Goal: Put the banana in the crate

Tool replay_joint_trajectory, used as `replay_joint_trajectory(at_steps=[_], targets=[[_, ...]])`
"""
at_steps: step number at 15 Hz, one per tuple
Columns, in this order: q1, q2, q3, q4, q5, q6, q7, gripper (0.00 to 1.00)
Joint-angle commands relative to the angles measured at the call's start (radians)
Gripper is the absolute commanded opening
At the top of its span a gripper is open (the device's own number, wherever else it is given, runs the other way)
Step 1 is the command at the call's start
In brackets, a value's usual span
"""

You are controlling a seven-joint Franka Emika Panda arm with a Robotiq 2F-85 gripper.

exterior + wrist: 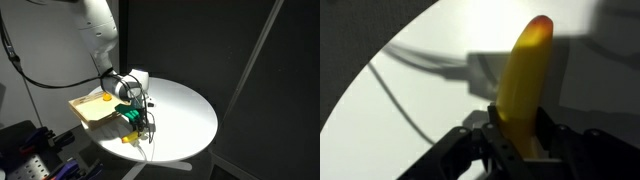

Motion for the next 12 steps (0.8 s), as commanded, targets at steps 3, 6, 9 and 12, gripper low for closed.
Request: replay_joint_trajectory(at_steps=[3,6,9,12], targets=[[0.071,-0.096,-0.068,-0.039,-0.073,-0.095,0.064,0.15],[0.088,-0.162,-0.076,-0.062,-0.108,-0.146,0.081,0.15],[0.094,-0.234,-0.065,-0.089,-0.139,-0.187,0.086,0.15],[0.101,-0.310,-0.046,-0.123,-0.162,-0.222,0.093,0.15]])
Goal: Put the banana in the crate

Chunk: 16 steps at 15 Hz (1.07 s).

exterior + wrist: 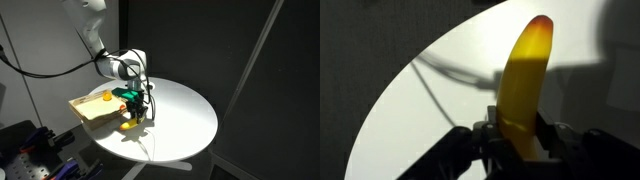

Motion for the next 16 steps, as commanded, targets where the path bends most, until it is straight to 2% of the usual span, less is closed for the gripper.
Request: replay_joint_trajectory(at_steps=[1,8,16], targets=[[0.010,-0.127,0.024,-0.074,-0.045,-0.045,0.035,0.15],[0.014,-0.254,0.130,-0.156,-0.013,-0.054,0.050,0.15],[0.054,-0.245,0.214,-0.159,0.015,-0.043,0.177,0.15]])
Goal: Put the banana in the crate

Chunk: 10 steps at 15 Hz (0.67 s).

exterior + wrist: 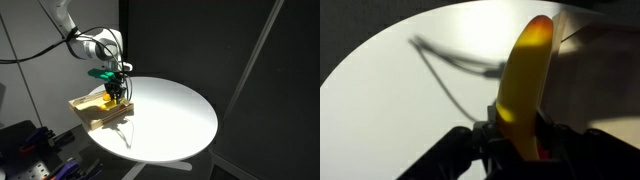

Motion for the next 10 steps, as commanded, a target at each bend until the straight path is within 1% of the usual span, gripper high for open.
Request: replay_joint_trajectory(at_steps=[1,6,7,10], targets=[[0.021,-0.011,0.026,-0.006,0.028,-0.003,0.066,0.15],[0.049,-0.007,0.037,-0.002,0.023,0.004,0.133,0.15],[0.042,0.001,0.035,0.000,0.015,0.001,0.104,0.40],[0.047,0.001,0.037,0.000,0.015,0.001,0.116,0.40]])
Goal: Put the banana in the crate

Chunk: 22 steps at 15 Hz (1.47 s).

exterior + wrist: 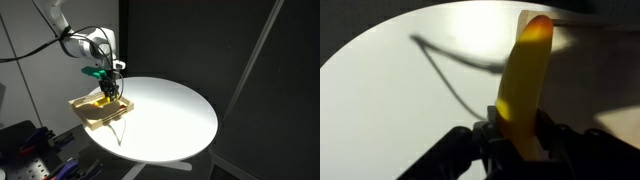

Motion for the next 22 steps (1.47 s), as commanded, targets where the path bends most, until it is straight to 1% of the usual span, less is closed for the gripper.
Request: replay_joint_trajectory(at_steps=[1,10,11,17,22], targets=[[-0.001,0.000,0.001,0.001,0.000,-0.002,-0.001,0.40],[-0.001,0.000,0.001,0.001,0.000,-0.002,0.000,0.40],[-0.001,0.000,0.001,0.001,0.000,-0.002,0.000,0.15],[0.013,-0.025,0.022,0.013,0.007,-0.028,-0.001,0.15],[0.041,-0.022,0.037,0.033,-0.004,-0.043,0.019,0.15]])
